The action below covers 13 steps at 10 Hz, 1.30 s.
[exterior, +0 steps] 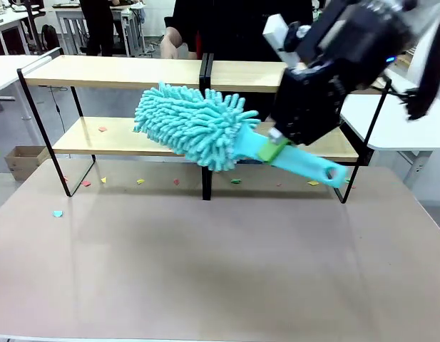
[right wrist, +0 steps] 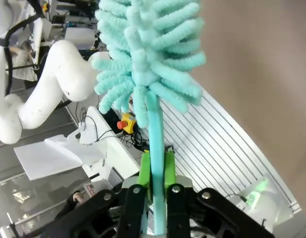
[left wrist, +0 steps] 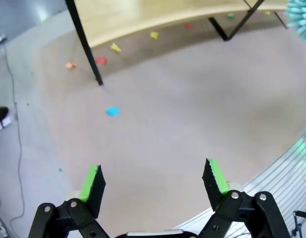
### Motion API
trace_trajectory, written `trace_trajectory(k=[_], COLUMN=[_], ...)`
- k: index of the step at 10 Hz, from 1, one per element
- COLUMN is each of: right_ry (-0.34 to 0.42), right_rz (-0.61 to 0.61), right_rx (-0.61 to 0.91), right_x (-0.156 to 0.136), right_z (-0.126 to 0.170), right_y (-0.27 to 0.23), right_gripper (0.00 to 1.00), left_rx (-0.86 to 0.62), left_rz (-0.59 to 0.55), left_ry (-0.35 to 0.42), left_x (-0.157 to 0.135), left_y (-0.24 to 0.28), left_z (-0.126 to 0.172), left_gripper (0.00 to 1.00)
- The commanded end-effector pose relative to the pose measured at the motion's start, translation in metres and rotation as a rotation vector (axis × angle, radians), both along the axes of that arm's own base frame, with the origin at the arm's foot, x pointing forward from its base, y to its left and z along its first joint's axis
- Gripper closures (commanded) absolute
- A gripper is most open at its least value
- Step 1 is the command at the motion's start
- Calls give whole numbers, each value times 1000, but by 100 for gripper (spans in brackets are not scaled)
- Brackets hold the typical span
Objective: Clean the shelves.
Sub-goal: Clean another randomly selected level of the Shelf with the Duster.
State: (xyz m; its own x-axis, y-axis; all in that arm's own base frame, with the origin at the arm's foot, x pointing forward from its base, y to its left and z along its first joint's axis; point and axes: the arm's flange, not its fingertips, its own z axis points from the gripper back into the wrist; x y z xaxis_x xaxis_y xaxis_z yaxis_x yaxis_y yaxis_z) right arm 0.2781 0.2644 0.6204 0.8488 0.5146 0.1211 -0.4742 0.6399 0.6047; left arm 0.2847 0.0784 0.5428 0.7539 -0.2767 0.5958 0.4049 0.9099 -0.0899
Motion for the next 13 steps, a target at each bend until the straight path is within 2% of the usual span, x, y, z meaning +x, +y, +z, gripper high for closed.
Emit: trace_trajectory(k=[1, 4, 7, 8, 10, 11, 13], right_ry=[25, 81, 91, 89, 94, 92, 94], right_rz=[-17, -41, -40, -37, -13, -34, -25], right_rx=[-12, -57, -43, -39, -57, -42, -47], right_x=[13, 20, 22, 22, 16, 22, 20], right_z=[1, -12, -13, -14, -11, -20, -19], right_y=[25, 33, 30, 30, 23, 27, 27], right_gripper=[88, 88, 88, 88, 88, 88, 88], left_rx=[-27, -146, -186, -174, -146, -175, -175], left_rz=[-20, -71, -84, -74, -60, -59, -59], left_ry=[-111, -199, -279, -279, -212, -248, -248], left_x=[-6, -5, -6, -5, 0, 6, 6], left_y=[9, 11, 6, 6, 0, 12, 12], left_z=[-5, -6, 1, 1, -5, 25, 25], left_gripper=[0, 0, 0, 0, 0, 0, 0])
